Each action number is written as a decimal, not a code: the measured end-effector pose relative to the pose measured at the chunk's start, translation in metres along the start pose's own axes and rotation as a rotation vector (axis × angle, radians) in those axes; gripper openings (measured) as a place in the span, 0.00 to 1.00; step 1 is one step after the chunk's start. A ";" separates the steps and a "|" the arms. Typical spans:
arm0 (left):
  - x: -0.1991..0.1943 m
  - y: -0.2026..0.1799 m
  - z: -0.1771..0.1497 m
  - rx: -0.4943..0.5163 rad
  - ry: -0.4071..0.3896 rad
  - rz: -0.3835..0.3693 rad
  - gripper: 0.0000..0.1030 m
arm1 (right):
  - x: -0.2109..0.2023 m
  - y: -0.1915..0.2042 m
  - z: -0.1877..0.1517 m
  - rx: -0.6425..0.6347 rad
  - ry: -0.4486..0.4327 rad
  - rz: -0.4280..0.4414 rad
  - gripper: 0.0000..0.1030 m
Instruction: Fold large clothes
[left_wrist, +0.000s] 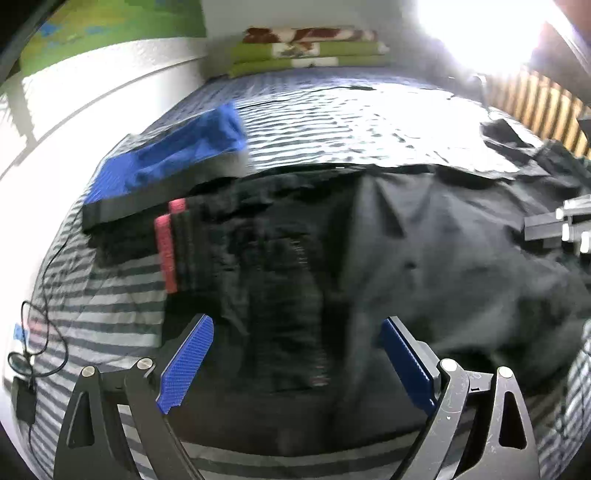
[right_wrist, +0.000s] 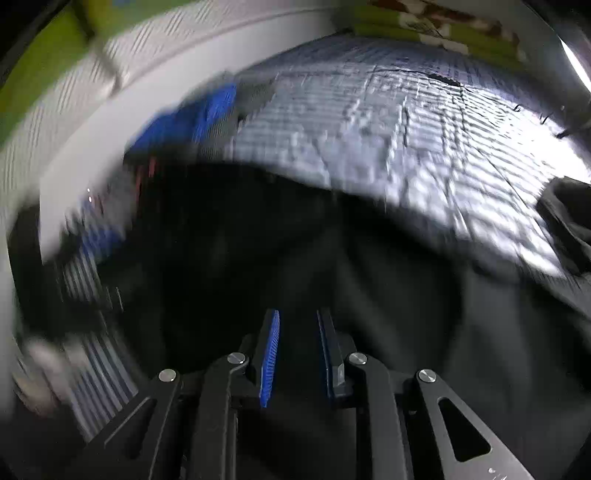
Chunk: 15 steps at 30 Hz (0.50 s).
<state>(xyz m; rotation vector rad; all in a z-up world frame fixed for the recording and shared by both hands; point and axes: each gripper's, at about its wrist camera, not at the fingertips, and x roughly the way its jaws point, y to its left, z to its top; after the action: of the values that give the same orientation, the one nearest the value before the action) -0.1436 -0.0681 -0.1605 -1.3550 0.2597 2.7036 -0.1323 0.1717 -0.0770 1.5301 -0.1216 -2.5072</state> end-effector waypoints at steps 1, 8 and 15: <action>0.003 -0.004 0.001 0.011 0.007 -0.016 0.92 | 0.002 -0.001 -0.014 -0.017 0.015 -0.050 0.24; 0.015 -0.017 -0.004 0.074 0.033 0.104 0.95 | -0.078 -0.092 -0.081 0.269 -0.031 -0.157 0.26; -0.014 -0.030 0.008 0.048 -0.040 -0.038 0.95 | -0.193 -0.198 -0.113 0.525 -0.222 -0.314 0.43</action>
<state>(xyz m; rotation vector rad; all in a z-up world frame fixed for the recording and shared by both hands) -0.1365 -0.0369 -0.1476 -1.2783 0.2908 2.6722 0.0285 0.4100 0.0046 1.5260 -0.6702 -3.0671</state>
